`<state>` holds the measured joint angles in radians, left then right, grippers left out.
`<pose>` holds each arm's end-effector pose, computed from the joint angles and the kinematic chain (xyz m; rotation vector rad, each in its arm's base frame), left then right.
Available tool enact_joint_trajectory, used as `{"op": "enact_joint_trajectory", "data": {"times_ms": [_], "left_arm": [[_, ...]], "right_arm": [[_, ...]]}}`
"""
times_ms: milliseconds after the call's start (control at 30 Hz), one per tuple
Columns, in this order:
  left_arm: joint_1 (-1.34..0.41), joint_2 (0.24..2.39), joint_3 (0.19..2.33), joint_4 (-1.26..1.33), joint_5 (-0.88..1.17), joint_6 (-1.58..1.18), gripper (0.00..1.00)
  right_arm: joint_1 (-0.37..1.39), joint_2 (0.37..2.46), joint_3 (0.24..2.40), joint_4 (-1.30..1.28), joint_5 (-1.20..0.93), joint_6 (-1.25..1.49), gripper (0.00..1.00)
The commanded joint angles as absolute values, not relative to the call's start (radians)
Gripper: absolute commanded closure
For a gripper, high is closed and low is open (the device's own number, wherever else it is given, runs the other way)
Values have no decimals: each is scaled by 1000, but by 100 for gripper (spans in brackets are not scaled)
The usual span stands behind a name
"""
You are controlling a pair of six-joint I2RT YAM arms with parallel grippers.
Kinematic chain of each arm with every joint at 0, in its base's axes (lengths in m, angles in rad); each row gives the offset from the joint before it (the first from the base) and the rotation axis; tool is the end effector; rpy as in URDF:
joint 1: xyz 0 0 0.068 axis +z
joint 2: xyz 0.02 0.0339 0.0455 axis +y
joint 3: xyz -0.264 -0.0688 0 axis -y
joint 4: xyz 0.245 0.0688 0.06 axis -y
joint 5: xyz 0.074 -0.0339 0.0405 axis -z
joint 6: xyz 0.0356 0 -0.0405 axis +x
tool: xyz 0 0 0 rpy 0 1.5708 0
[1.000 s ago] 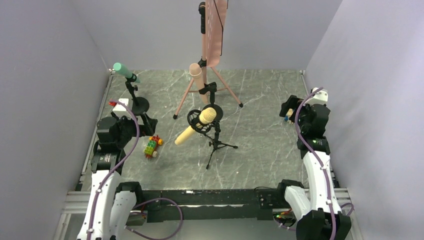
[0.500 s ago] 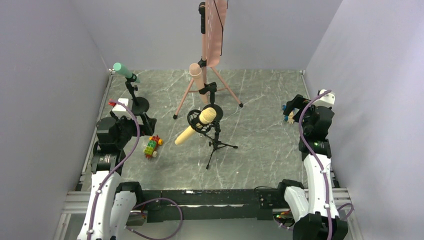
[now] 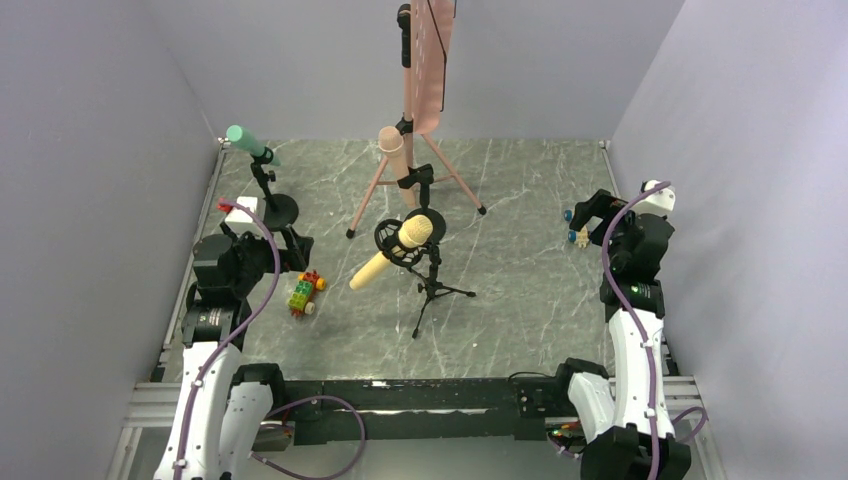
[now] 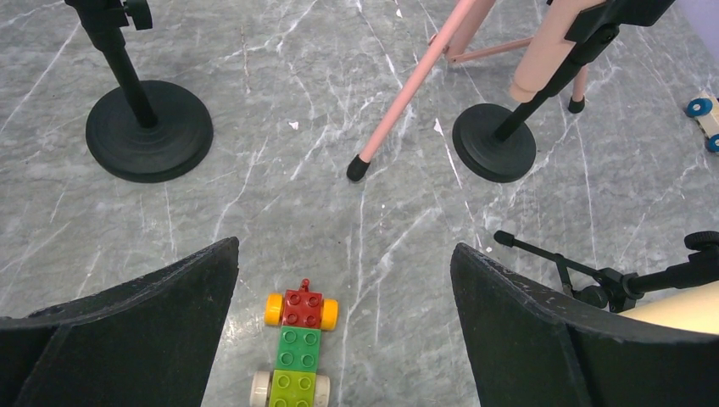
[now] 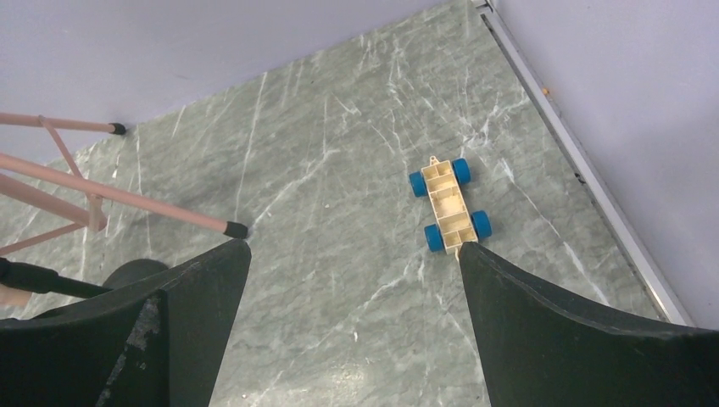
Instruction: Attach the microphones to the stand
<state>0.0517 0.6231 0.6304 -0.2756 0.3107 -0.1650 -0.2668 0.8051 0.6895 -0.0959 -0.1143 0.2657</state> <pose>0.1546 -0.0029 0.3007 0.0192 1.8412 -0.3648 0.1885 -0.0473 0.3122 0.3890 1.7390 0.1011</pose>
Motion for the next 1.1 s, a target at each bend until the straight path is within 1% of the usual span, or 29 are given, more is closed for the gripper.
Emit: {"op": "enact_joint_trajectory", "data": {"times_ms": [0, 1067], "left_arm": [[48, 611, 647, -265, 308, -149, 1], [28, 611, 652, -279, 292, -140, 1]], "right_arm": [[-275, 795, 686, -63, -132, 279, 0], [-307, 779, 681, -68, -169, 288, 0]]}}
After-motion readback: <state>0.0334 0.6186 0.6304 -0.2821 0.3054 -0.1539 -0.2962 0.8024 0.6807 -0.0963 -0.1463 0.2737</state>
